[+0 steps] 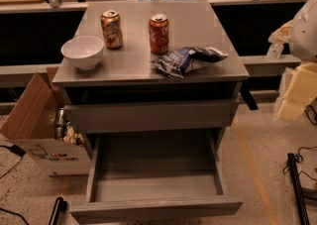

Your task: Place blue chip bag into middle drawer

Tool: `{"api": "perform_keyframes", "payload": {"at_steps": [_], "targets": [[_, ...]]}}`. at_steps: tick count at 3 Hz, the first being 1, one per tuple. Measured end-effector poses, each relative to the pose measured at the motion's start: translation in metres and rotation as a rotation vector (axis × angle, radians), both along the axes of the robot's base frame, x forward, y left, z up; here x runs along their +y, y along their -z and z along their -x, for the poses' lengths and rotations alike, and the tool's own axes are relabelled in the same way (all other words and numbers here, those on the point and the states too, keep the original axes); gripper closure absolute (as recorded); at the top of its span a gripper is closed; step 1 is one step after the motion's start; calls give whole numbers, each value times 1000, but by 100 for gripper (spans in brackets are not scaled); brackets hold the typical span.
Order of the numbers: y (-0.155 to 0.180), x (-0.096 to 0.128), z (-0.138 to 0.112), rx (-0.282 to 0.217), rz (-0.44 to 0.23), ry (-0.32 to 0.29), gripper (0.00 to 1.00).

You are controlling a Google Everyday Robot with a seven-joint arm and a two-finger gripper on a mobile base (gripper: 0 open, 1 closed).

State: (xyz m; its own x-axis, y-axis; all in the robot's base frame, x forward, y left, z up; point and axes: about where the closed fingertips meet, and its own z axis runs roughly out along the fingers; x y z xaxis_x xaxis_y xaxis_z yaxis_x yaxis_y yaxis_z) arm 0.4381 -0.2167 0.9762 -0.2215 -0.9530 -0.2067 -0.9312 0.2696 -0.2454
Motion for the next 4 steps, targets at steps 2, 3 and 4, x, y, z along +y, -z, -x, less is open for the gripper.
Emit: {"api": "perform_keyframes", "payload": {"at_steps": [2, 3, 4], "targets": [[-5, 3, -13, -77, 0, -52, 0], [-6, 15, -55, -226, -43, -188, 0], [8, 43, -93, -341, -172, -326, 0]]}}
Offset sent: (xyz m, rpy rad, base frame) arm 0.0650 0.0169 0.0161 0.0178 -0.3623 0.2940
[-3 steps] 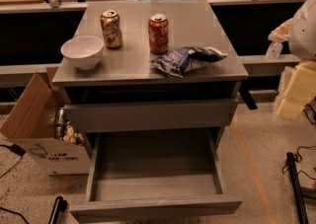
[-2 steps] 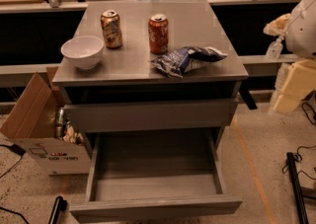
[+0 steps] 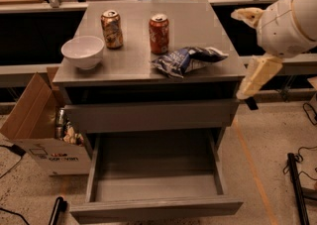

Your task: Place blue chip bag into middle drawer

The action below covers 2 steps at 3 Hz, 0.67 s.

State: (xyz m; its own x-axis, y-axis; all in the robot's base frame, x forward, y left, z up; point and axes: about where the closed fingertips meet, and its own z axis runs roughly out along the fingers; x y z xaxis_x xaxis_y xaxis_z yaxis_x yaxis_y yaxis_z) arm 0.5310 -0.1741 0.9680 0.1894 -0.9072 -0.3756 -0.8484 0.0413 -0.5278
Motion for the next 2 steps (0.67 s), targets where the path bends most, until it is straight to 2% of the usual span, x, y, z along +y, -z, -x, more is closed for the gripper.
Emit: {"api": "perform_keyframes", "payload": {"at_steps": [1, 2], "targets": [[1, 13, -2, -33, -16, -83, 0], [1, 13, -2, -33, -16, -83, 0]]}}
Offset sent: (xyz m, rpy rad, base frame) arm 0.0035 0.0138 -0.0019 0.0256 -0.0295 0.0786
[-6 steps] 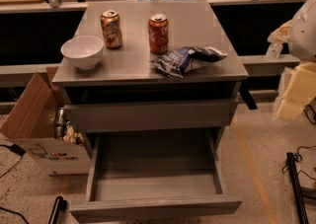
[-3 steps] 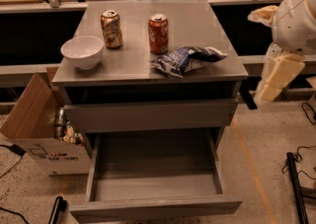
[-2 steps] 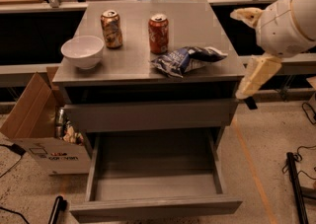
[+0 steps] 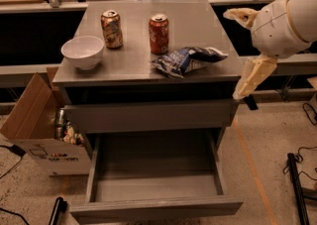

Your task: Place blue chip bag into middle drawer

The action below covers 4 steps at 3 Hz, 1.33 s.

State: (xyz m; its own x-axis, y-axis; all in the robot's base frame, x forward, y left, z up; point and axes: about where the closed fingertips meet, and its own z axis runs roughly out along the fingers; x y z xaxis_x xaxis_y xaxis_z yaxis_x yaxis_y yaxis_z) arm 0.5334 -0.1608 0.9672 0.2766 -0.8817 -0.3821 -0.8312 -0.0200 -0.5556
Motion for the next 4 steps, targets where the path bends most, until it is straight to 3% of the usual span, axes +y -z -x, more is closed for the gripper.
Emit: {"api": "perform_keyframes", "payload": {"at_steps": [1, 2, 3, 4], "targets": [[15, -2, -24, 8, -13, 72, 0], [35, -8, -66, 19, -29, 149, 0], [57, -10, -107, 17, -66, 184, 1], [64, -4, -129, 10, -109, 179, 22]]}}
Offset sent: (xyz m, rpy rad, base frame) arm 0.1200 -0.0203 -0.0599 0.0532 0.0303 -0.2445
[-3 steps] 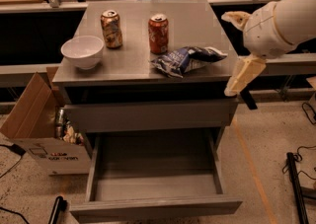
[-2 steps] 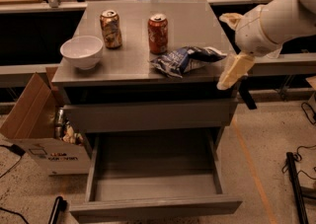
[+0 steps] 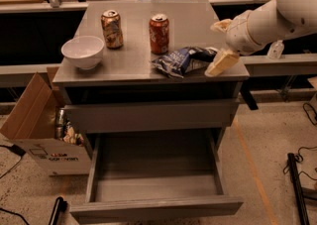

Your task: Place blue chip bag into middle drawer

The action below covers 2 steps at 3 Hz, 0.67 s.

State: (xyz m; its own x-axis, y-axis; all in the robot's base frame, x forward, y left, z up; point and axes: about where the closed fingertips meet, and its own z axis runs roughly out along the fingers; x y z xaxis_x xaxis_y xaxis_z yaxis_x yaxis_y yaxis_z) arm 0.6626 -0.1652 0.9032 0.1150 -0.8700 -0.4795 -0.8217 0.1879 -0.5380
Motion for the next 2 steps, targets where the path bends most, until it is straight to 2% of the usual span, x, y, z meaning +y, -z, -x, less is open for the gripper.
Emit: {"api": "perform_keyframes", "payload": {"at_steps": [1, 2], "targets": [[11, 11, -19, -3, -24, -2, 45], [22, 21, -29, -40, -132, -15, 69]]}}
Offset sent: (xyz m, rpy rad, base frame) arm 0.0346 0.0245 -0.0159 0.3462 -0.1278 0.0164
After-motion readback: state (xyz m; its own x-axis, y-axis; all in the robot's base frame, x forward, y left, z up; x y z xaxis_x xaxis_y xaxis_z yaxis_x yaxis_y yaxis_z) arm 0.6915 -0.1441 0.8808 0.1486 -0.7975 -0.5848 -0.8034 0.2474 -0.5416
